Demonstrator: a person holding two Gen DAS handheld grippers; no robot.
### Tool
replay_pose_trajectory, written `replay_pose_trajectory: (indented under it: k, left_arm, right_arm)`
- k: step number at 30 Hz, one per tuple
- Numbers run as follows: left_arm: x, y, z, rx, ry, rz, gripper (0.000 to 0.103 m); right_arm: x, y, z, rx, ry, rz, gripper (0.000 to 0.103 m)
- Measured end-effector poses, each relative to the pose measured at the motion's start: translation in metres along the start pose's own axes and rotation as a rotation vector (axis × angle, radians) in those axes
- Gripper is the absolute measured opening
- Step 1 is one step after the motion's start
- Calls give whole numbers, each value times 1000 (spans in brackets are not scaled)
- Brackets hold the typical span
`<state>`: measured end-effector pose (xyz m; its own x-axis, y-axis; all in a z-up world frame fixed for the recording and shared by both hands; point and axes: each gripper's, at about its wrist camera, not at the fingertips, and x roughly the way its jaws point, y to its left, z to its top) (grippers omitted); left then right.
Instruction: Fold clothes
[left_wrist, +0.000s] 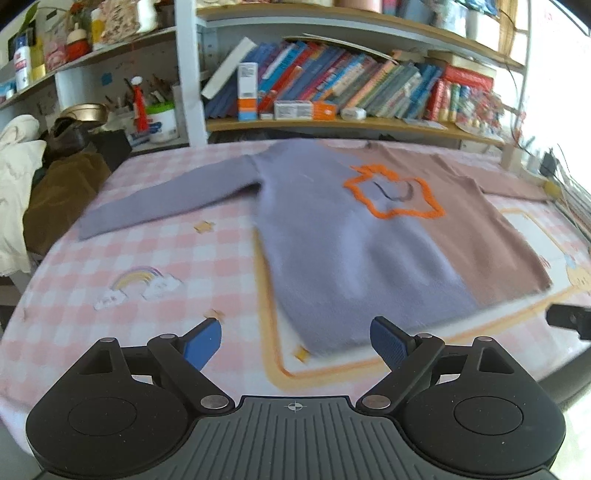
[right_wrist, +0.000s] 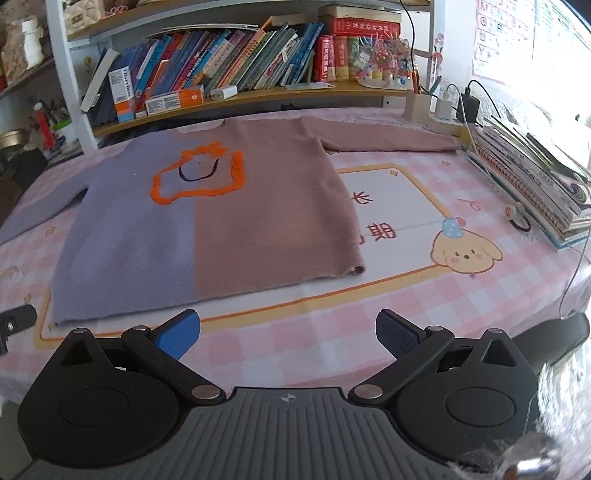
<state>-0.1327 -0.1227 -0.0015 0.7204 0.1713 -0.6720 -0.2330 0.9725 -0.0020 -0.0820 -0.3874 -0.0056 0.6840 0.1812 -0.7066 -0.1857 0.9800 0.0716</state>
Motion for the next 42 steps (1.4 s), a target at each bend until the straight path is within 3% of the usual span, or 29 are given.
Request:
replay_pose_trajectory:
  k: [14, 21, 35, 42]
  left_arm:
    - [51, 117, 32, -114, 4, -6, 92]
    - [73, 168, 37, -178, 8, 40, 92]
    - [118, 242, 51, -358, -16, 142, 92]
    - [140, 265, 64, -487, -38, 131, 92]
  right_arm:
    - [1, 69, 10, 39, -15, -123, 103]
    - [4, 97, 11, 16, -13, -155, 103]
    - [16, 110, 17, 11, 29, -216, 103]
    - [19, 106, 18, 11, 53, -262, 103]
